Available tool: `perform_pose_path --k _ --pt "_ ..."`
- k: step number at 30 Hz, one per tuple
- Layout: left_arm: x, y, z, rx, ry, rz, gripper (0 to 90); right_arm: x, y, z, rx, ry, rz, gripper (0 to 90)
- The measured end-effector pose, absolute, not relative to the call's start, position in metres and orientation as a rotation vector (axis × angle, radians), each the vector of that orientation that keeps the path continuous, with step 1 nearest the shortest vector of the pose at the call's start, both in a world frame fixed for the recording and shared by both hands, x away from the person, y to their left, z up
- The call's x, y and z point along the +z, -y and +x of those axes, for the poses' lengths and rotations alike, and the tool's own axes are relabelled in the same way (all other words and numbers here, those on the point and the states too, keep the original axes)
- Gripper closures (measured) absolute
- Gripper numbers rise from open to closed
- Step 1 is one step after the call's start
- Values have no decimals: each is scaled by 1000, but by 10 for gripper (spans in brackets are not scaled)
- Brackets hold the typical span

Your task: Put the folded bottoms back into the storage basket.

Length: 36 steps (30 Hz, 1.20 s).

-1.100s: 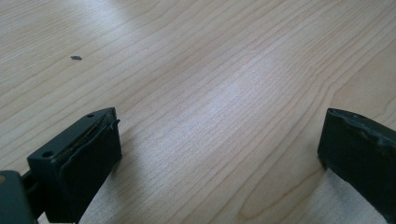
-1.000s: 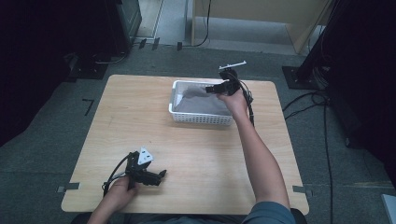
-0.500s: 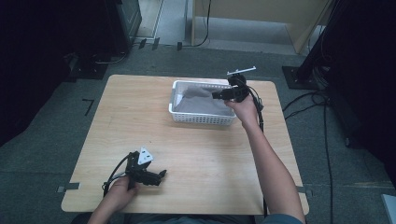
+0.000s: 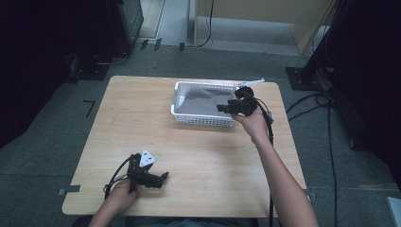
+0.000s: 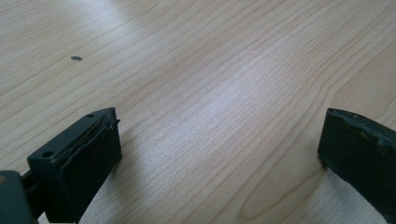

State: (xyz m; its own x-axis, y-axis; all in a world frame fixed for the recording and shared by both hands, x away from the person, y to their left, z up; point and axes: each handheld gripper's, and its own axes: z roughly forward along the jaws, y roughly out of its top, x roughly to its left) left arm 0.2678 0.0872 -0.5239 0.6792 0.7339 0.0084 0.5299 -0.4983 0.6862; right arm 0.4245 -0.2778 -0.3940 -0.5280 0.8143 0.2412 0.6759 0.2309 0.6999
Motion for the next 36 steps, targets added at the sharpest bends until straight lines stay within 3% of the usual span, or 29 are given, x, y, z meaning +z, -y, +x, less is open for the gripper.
perform_pose_path --k 15,36 --pt "-524 -87 268 393 -966 2224 0 -402 286 386 1160 -2350 1359 380" --pt "-524 -87 268 393 -967 2225 0 -442 309 335 1149 -2351 1333 378"
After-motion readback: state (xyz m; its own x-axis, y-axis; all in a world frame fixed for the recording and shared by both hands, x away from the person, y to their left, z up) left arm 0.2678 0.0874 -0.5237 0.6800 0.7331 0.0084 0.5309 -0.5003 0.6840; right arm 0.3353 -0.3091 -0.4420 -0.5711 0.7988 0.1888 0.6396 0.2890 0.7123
